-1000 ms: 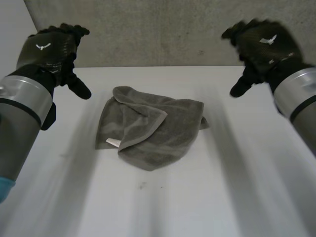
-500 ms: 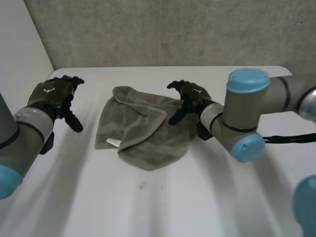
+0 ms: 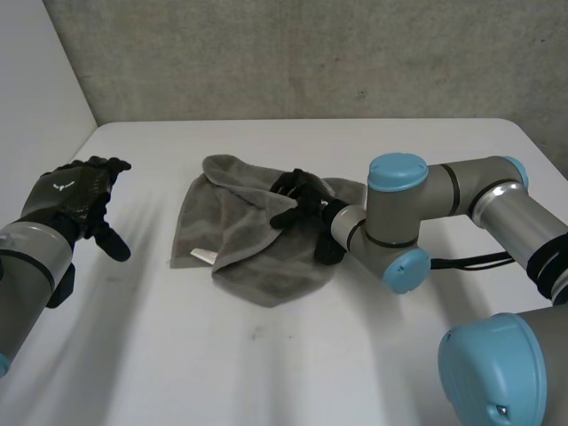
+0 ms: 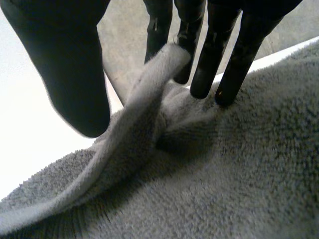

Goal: Fold the towel.

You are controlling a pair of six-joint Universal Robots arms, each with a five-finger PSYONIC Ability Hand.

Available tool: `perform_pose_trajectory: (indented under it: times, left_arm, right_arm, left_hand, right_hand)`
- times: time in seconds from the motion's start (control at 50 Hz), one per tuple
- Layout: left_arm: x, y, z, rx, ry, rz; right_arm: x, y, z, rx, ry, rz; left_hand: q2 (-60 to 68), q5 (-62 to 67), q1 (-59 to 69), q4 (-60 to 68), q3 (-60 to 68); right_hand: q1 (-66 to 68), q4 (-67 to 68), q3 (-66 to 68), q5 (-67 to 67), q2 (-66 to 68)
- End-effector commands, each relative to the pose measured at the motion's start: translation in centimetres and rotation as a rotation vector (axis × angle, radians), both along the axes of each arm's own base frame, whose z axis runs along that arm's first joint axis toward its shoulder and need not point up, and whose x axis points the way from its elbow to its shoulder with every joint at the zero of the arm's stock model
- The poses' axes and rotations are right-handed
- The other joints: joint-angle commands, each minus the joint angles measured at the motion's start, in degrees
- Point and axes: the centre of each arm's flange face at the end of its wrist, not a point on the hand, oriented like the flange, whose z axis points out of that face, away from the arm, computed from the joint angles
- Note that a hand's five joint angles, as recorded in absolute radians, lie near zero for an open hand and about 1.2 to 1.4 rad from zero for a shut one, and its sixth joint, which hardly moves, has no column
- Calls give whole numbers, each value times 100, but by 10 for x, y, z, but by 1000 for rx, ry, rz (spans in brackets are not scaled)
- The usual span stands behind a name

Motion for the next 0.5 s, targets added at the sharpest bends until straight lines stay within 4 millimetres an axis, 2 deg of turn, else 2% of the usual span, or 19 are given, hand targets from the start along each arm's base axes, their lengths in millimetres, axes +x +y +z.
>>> perform_pose_trajectory:
  times: [0.02, 0.12, 0.14, 0.16, 0.18, 0.26, 0.3, 0.32, 0.36, 0.38, 0.4, 0.42, 0.46, 0.48, 0.5]
  left_arm:
    - [0, 1, -1, 4, -1, -1]
    - [0, 1, -1, 4, -2, -2]
    - [-1, 2, -2, 5, -1, -4]
    - [-1, 2, -2, 5, -1, -4]
    - [-1, 2, -2, 5, -3, -4]
    - [-2, 1, -1, -2, 1, -7]
    - [-1, -1, 0, -20, 5, -4]
    - [-1, -1, 0, -20, 5, -4]
    - [-2, -3, -1, -26, 7, -4]
    - [-2, -6, 0, -42, 11, -2]
    - [-2, -10, 2, -63, 16, 2]
    - [-2, -10, 2, -63, 16, 3]
    - [-4, -20, 2, -99, 25, 3]
    - [-4, -20, 2, -99, 25, 3]
    - [-6, -26, 2, -121, 30, 3]
  right_arm:
    - [-1, 4, -12, 31, 24, 13]
    - [-3, 5, -7, 46, 36, 6]
    - [-4, 5, -7, 45, 44, 7]
    - [-4, 5, -7, 45, 44, 7]
    - [-4, 6, -4, 40, 47, 8]
    - [-4, 6, 11, -20, 66, 17]
    - [-5, 5, 47, -151, 102, 31]
    - [-5, 5, 47, -152, 102, 31]
    - [-7, 9, 95, -299, 125, 42]
    - [-7, 9, 95, -300, 126, 42]
    - [-10, 14, 123, -381, 135, 43]
    - [-10, 14, 123, -381, 135, 43]
    - [-18, 27, 176, -540, 158, 49]
    - [-18, 28, 176, -540, 158, 49]
    - [-23, 36, 199, -608, 186, 48]
  left_hand:
    - [63, -132, 35, 47, 66]
    - [63, -132, 35, 47, 66]
    - [63, -132, 35, 47, 66]
    - [63, -132, 35, 47, 66]
    - [63, -132, 35, 47, 66]
    - [63, -132, 35, 47, 66]
    - [63, -132, 35, 47, 66]
    - [63, -132, 35, 47, 66]
    - [63, -132, 35, 47, 66]
    - [63, -132, 35, 47, 66]
    - [63, -132, 35, 47, 66]
    - [63, -132, 35, 47, 66]
    - [63, -132, 35, 47, 66]
    - [63, -132, 35, 47, 66]
    - [63, -132, 35, 47, 66]
  right_hand:
    - [1800, 1302, 1298, 1450, 1279]
    - [2318, 1820, 1817, 1968, 1797]
    - [3404, 2906, 2902, 3054, 2883]
    - [3414, 2917, 2913, 3064, 2894]
    - [4724, 4227, 4223, 4374, 4204]
    - [4737, 4240, 4236, 4387, 4217]
    - [4737, 4240, 4236, 4387, 4217]
    - [4737, 4240, 4236, 4387, 4217]
    - [4737, 4240, 4236, 4387, 4217]
    - [4737, 4240, 4236, 4387, 4217]
    - [4737, 4240, 4236, 4387, 4217]
    - [4737, 4240, 4236, 4387, 4217]
    - [4737, 4240, 4236, 4387, 4217]
    - [4737, 4240, 4236, 4387, 4217]
    - [4737, 4240, 4236, 4387, 4217]
